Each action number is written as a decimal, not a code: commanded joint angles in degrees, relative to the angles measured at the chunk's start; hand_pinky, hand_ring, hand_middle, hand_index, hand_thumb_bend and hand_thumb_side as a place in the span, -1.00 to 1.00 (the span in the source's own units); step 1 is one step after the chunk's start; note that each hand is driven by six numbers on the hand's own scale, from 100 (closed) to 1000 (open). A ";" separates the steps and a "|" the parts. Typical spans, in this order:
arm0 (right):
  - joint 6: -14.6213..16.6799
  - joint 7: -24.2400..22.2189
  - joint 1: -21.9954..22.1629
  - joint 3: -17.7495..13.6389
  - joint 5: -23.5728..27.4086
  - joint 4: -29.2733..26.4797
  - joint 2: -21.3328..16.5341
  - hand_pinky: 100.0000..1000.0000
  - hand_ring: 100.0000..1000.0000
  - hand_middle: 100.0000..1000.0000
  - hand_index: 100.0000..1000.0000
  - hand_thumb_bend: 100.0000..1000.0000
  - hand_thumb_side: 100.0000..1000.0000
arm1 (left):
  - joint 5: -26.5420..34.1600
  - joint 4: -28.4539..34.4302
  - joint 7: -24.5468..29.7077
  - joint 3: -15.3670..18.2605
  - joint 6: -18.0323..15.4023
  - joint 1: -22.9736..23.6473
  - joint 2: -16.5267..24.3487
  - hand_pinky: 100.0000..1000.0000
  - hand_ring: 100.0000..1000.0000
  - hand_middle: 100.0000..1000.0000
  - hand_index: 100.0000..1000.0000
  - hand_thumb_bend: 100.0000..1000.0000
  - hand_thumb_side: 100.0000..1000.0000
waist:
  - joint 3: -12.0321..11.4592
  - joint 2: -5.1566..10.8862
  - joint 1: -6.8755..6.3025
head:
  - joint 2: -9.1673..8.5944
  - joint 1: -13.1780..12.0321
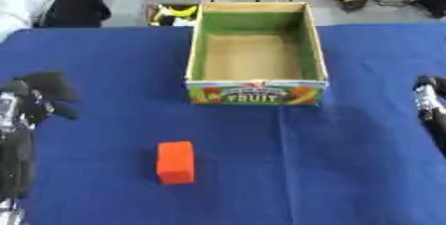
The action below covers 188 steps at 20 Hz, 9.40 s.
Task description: Pick up objects on the table and place them in the box.
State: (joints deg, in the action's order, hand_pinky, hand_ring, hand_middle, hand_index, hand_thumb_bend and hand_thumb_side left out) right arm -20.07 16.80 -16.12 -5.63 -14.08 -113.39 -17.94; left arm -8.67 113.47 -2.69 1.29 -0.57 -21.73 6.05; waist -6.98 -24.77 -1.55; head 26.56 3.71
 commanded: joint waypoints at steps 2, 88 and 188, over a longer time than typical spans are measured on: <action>0.04 -0.05 -0.55 -0.28 -0.05 -1.20 -0.50 0.43 0.87 0.37 0.54 -1.00 0.45 | -0.10 1.12 0.02 0.13 -0.05 -0.38 0.55 -0.15 0.09 0.07 0.35 -1.00 1.00 | 0.14 0.97 0.10 | -0.95 -0.06; -1.61 -1.42 0.93 0.18 0.10 -1.20 -0.16 0.43 0.87 0.33 0.48 -1.00 0.35 | -43.84 -4.30 54.63 -17.69 2.78 -14.97 22.67 0.32 0.50 0.53 1.00 0.10 0.99 | 2.05 2.28 -1.92 | 0.28 -0.01; -2.13 -5.18 0.42 2.69 1.65 -1.20 -1.12 0.44 0.89 0.30 0.48 -1.00 0.31 | -56.18 -44.87 23.45 -11.31 7.62 -51.11 8.07 -1.00 -0.46 -0.28 0.18 -1.00 -0.72 | 12.60 2.97 -6.23 | 1.93 -7.43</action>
State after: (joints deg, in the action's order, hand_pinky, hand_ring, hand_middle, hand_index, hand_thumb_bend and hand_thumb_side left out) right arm -22.35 11.83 -15.15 -3.07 -12.77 -113.39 -17.95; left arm -63.78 69.76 21.93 -11.03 7.41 -71.29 13.85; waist 5.74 -22.97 -8.18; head 28.63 -3.23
